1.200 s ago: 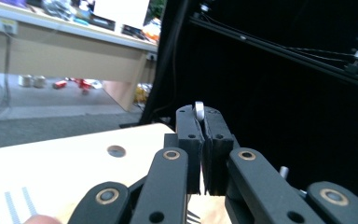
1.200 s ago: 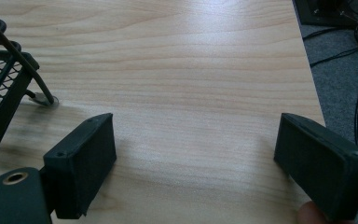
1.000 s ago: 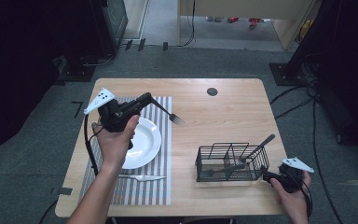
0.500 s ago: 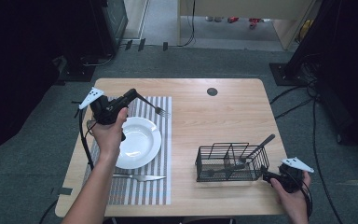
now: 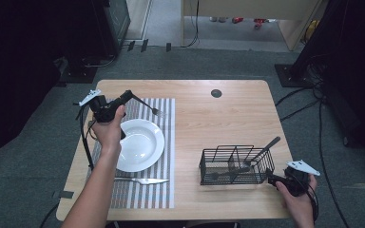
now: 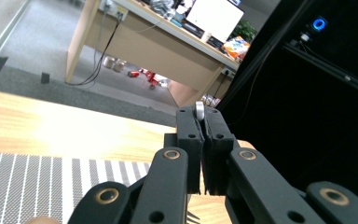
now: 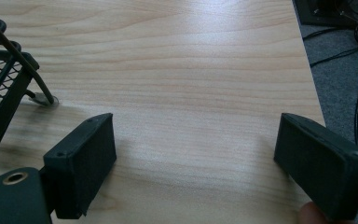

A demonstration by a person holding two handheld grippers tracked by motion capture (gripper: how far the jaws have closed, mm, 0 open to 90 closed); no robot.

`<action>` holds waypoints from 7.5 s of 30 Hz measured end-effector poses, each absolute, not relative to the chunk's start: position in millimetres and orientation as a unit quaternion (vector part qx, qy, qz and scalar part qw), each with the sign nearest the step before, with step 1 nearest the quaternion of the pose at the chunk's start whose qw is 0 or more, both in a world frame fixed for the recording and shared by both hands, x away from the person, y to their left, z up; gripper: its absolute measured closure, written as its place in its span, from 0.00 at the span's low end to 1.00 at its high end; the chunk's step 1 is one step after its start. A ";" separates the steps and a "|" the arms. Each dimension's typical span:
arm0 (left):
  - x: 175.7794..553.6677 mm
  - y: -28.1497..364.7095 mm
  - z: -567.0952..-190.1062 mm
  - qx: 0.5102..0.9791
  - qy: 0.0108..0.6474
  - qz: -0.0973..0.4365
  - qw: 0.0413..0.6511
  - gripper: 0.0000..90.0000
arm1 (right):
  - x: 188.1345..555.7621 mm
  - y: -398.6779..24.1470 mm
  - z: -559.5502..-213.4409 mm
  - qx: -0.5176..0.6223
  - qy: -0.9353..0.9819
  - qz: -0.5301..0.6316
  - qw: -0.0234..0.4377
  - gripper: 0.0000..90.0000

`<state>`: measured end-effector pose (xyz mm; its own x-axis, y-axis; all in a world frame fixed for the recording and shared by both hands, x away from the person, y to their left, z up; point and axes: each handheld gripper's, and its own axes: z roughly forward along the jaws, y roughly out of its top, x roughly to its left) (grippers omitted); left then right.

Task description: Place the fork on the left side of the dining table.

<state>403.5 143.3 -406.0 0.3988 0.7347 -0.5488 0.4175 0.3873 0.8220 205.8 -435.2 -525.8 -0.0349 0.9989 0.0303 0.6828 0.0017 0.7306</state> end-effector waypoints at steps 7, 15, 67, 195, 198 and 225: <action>421.6 158.9 -429.3 0.496 0.580 0.102 0.638 0.99 | 205.8 -435.2 -525.8 0.641 0.656 0.296 0.267 0.14; 436.4 174.7 -458.1 0.443 0.622 0.074 0.642 0.99 | 205.8 -435.2 -525.8 0.641 0.656 0.296 0.267 0.14; 483.9 184.9 -505.9 0.472 0.750 0.065 0.458 0.34 | 205.8 -435.2 -525.9 0.641 0.655 0.296 0.267 0.14; 233.7 250.7 -471.8 0.638 0.579 0.243 0.446 0.17 | 205.7 -435.1 -525.7 0.641 0.656 0.295 0.267 0.14; 232.3 249.7 -480.9 0.648 0.580 0.244 0.429 0.17 | 205.7 -435.1 -525.7 0.641 0.656 0.295 0.267 0.14; 246.7 241.2 -517.0 0.681 0.605 0.236 0.338 0.15 | 205.7 -435.1 -525.7 0.642 0.656 0.295 0.267 0.14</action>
